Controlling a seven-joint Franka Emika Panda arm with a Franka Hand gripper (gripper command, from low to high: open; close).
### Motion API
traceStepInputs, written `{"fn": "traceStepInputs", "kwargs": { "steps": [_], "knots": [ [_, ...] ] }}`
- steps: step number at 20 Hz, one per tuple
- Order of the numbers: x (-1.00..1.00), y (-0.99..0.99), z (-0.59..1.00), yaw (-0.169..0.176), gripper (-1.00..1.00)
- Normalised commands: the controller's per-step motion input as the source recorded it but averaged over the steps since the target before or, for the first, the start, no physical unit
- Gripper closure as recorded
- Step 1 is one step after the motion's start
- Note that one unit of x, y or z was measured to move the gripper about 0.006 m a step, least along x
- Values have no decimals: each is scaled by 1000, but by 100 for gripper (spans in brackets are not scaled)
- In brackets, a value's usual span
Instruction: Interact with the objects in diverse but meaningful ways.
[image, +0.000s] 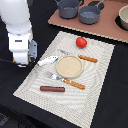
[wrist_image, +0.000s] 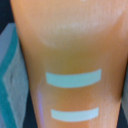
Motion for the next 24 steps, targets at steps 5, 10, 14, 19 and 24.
{"fn": "traceStepInputs", "kwargs": {
  "steps": [5, 10, 14, 19, 24],
  "knots": [
    [635, 23, 960, -3, 100],
    [943, 0, 833, -19, 100],
    [989, 0, 525, -18, 100],
    [1000, 57, 185, 0, 100],
    [1000, 57, 117, 0, 100]
  ]
}}
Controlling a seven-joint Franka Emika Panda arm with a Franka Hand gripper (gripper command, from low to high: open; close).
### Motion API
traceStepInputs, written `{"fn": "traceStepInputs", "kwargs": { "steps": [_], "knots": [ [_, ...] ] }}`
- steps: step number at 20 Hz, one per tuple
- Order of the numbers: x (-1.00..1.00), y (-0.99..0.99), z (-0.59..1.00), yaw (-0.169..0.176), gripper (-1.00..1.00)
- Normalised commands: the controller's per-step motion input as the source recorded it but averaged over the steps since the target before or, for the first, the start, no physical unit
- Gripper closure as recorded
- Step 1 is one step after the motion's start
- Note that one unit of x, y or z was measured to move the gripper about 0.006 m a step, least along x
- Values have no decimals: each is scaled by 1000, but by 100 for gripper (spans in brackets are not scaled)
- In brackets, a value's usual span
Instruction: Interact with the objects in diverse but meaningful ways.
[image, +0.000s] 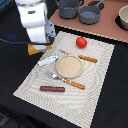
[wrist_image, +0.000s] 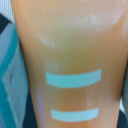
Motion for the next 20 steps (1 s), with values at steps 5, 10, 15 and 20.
{"fn": "traceStepInputs", "kwargs": {
  "steps": [5, 10, 15, 20],
  "knots": [
    [1000, 39, 88, -1, 100],
    [1000, 30, 182, -13, 100],
    [1000, 54, 326, -27, 100],
    [1000, 70, 278, -31, 100]
  ]
}}
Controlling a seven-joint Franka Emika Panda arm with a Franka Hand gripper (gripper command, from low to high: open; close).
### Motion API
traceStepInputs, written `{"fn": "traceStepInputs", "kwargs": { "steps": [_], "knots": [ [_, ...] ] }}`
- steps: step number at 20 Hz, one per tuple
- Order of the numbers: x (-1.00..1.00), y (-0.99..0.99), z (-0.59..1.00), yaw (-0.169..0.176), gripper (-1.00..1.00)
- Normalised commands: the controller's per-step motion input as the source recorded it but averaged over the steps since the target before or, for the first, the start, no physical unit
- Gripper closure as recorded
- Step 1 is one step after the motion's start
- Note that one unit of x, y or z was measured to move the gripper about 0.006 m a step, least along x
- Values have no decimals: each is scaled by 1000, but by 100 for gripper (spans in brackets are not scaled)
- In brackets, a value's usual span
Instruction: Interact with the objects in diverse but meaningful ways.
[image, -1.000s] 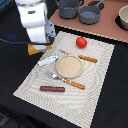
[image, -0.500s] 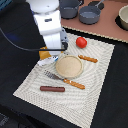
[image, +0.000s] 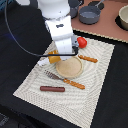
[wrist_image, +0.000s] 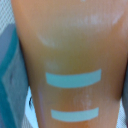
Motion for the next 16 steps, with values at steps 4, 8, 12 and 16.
{"fn": "traceStepInputs", "kwargs": {
  "steps": [4, 8, 12, 16],
  "knots": [
    [1000, 59, 239, -39, 100],
    [966, 39, 111, -44, 100],
    [723, 0, 60, -50, 100],
    [464, 9, 169, -23, -100]
  ]
}}
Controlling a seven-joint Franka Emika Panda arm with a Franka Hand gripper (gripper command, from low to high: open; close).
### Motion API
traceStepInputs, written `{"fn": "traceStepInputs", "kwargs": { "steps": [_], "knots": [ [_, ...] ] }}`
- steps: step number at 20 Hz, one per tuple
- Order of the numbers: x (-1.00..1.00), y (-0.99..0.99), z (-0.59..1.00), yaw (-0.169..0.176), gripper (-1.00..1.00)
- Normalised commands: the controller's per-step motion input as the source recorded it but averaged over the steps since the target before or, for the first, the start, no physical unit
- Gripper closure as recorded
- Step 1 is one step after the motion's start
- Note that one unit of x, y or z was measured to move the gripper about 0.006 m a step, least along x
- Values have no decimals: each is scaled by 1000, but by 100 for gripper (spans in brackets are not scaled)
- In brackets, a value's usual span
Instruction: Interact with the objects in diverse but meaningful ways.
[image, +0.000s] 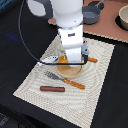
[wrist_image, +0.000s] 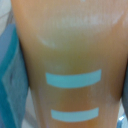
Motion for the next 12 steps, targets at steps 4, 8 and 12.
{"fn": "traceStepInputs", "kwargs": {
  "steps": [4, 8, 12],
  "knots": [
    [246, 118, 871, -50, -100],
    [331, 314, 1000, -55, -100],
    [434, 591, 1000, -63, -100]
  ]
}}
